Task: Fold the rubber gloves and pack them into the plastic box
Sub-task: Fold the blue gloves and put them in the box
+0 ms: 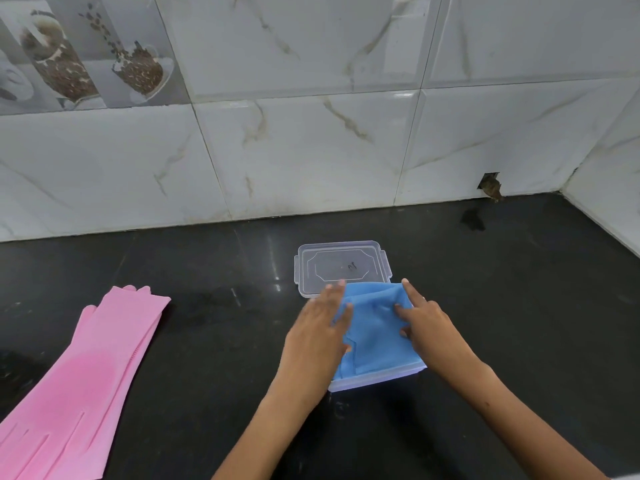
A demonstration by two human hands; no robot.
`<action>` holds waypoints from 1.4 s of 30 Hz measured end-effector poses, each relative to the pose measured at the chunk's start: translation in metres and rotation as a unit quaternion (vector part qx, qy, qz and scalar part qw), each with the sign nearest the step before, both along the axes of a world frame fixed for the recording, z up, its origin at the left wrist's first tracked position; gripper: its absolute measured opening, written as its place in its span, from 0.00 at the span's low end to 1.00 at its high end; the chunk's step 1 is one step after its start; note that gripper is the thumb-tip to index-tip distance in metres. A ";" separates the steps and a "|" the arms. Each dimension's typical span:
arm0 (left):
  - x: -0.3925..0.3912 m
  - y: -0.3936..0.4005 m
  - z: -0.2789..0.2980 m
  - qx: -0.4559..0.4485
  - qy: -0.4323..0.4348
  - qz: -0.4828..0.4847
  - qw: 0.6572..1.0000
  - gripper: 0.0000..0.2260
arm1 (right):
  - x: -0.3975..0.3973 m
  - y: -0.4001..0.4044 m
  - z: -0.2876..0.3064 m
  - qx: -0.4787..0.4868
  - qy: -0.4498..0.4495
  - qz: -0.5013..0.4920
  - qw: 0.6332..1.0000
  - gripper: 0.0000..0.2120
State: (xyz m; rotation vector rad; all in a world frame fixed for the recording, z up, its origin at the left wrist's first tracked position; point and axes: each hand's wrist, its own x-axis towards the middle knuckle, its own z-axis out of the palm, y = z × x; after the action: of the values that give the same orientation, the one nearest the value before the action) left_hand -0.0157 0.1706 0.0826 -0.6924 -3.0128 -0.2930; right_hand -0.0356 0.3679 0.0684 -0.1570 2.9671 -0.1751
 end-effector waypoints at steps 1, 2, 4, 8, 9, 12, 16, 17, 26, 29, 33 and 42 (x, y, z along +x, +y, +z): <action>-0.002 0.000 -0.001 -0.047 -0.014 -0.059 0.997 0.26 | -0.001 0.000 0.001 0.013 -0.004 0.010 1.000 0.16; -0.003 -0.002 -0.003 -0.087 -0.030 -0.094 0.991 0.25 | -0.003 0.000 0.001 0.026 -0.008 0.020 0.999 0.17; -0.006 -0.006 -0.010 -0.124 -0.057 -0.101 0.985 0.25 | -0.005 0.000 0.002 0.047 -0.016 0.035 0.998 0.18; -0.012 -0.006 -0.015 -0.148 -0.099 -0.095 0.979 0.28 | -0.006 -0.001 0.001 0.064 -0.022 0.050 0.996 0.21; -0.014 -0.005 -0.015 -0.154 -0.107 -0.096 0.978 0.28 | -0.004 -0.001 0.001 0.066 -0.021 0.051 0.996 0.23; -0.021 -0.002 -0.018 -0.175 -0.118 -0.107 0.972 0.26 | 0.006 -0.002 -0.002 0.083 0.039 0.064 0.994 0.25; -0.029 0.000 -0.024 -0.206 -0.124 -0.119 0.963 0.24 | 0.004 0.005 -0.005 0.099 0.037 0.128 0.986 0.29; -0.031 0.002 -0.026 -0.210 -0.126 -0.116 0.963 0.24 | 0.000 0.007 -0.004 0.110 0.007 0.140 0.984 0.32; -0.057 0.014 -0.047 -0.228 -0.100 -0.072 0.966 0.18 | -0.033 0.008 -0.017 0.201 -0.059 0.231 0.950 0.28; -0.065 0.012 -0.051 -0.258 -0.080 -0.082 0.959 0.19 | -0.039 0.006 -0.023 0.214 -0.066 0.234 0.946 0.25; -0.072 0.011 -0.057 -0.313 -0.056 -0.124 0.940 0.22 | -0.044 0.003 -0.026 0.240 -0.079 0.237 0.938 0.22; -0.076 0.012 -0.067 -0.324 -0.033 -0.141 0.935 0.25 | -0.048 0.006 -0.027 0.210 -0.099 0.224 0.946 0.22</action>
State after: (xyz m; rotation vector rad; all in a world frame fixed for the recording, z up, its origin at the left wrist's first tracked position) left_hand -0.0916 0.1823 0.0156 -1.1692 -3.0460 0.7279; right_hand -0.0833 0.3741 0.0417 -0.6953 2.6063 0.4662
